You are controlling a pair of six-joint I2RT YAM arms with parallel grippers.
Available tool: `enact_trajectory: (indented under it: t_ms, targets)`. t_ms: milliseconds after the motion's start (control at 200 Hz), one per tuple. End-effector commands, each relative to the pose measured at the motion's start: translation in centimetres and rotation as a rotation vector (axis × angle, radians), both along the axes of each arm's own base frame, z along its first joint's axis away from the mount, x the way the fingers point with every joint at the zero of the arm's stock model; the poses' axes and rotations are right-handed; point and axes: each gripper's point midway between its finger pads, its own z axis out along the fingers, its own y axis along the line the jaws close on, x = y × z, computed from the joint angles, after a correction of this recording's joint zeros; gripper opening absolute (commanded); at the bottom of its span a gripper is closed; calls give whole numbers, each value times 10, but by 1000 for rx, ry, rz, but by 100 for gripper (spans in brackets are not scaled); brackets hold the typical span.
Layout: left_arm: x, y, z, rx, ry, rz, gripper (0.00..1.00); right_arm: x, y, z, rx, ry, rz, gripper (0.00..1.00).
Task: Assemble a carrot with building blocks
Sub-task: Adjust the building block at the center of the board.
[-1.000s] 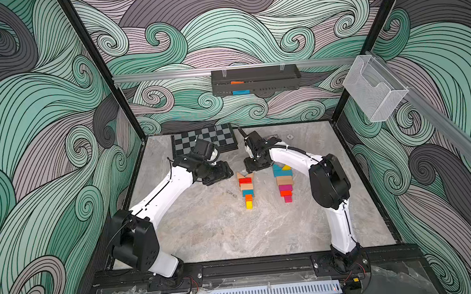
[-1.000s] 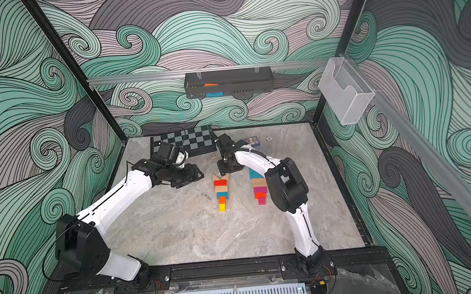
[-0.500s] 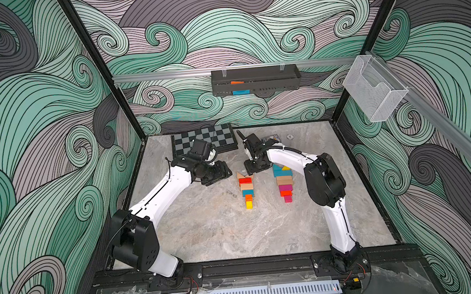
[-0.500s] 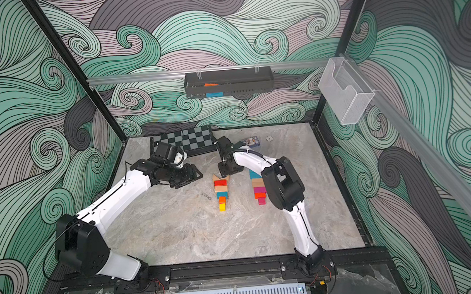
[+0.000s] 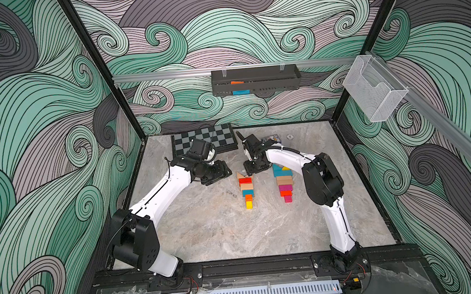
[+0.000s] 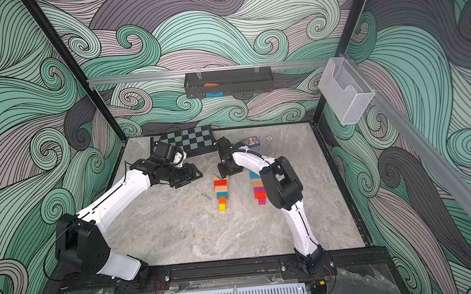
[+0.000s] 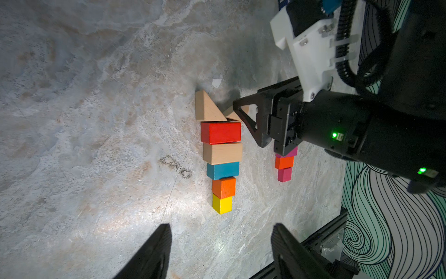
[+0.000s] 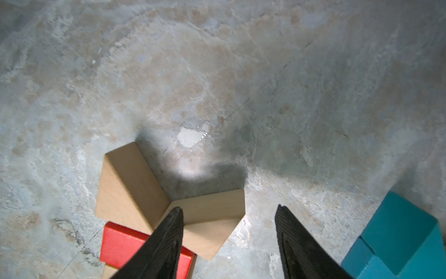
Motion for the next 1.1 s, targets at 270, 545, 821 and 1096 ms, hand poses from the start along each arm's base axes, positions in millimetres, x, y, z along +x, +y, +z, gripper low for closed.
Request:
enact_trajectory:
  t_ms: [270,545,821,1096]
  targets:
    - [5,-2,-6,-20,18,2,67,-6,9,-4,9,24,49,61]
    - [6,-5,-6,-32,17,-2,66,-6,8,-1,9,18,54,60]
    - [5,-5,-7,-37,19,-2,66,-9,8,-2,13,26,58,59]
    - [5,-6,-9,-40,23,-2,66,-9,9,1,18,23,61,59]
